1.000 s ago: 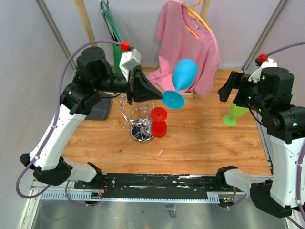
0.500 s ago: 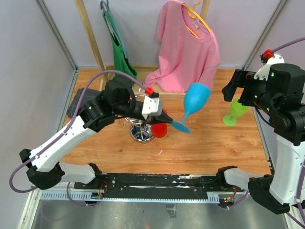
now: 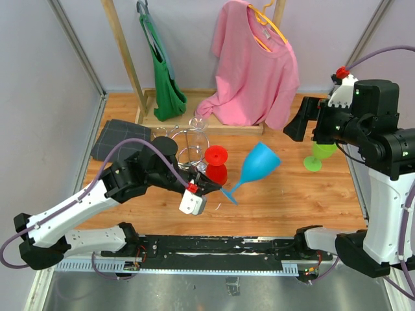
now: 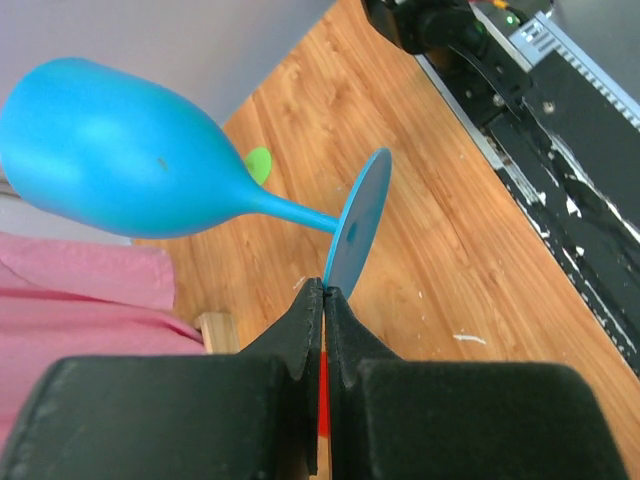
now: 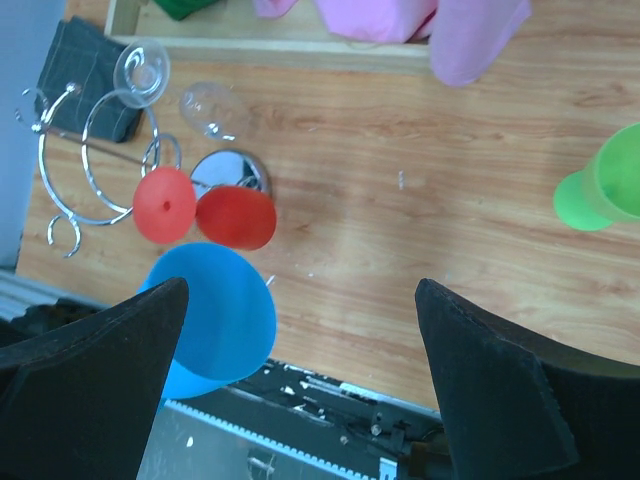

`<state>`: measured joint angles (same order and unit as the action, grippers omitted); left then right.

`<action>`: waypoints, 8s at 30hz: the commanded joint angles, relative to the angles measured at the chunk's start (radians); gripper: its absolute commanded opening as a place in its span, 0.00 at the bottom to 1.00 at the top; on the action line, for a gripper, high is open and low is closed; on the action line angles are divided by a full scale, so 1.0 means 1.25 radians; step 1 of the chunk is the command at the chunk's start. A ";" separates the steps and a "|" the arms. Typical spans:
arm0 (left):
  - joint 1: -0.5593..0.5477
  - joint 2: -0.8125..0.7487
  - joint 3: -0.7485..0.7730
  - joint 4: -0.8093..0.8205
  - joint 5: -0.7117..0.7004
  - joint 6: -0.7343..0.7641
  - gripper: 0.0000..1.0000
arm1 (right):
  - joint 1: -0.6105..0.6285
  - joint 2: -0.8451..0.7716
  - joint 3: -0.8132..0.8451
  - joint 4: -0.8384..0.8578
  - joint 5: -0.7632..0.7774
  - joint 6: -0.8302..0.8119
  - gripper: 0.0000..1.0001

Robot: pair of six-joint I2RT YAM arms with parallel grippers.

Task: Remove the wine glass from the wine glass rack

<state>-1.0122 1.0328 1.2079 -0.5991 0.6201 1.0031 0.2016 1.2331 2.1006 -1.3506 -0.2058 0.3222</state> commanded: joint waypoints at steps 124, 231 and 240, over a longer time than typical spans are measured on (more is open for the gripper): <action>-0.060 0.036 0.338 0.277 -0.493 -0.455 0.99 | -0.109 0.243 -0.564 0.390 0.186 -0.018 0.25; 0.867 -0.047 0.042 0.132 -0.005 -1.099 0.95 | 0.309 0.244 -0.668 1.076 -0.039 0.618 0.39; 0.867 -0.054 0.041 0.118 -0.006 -1.092 0.95 | 0.307 0.293 -0.663 1.114 -0.090 0.638 0.36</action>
<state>0.0643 0.9768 1.2293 -0.4648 0.5964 -0.3714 0.5842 1.5764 1.2762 -0.0006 -0.2901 1.0962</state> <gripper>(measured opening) 0.953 0.377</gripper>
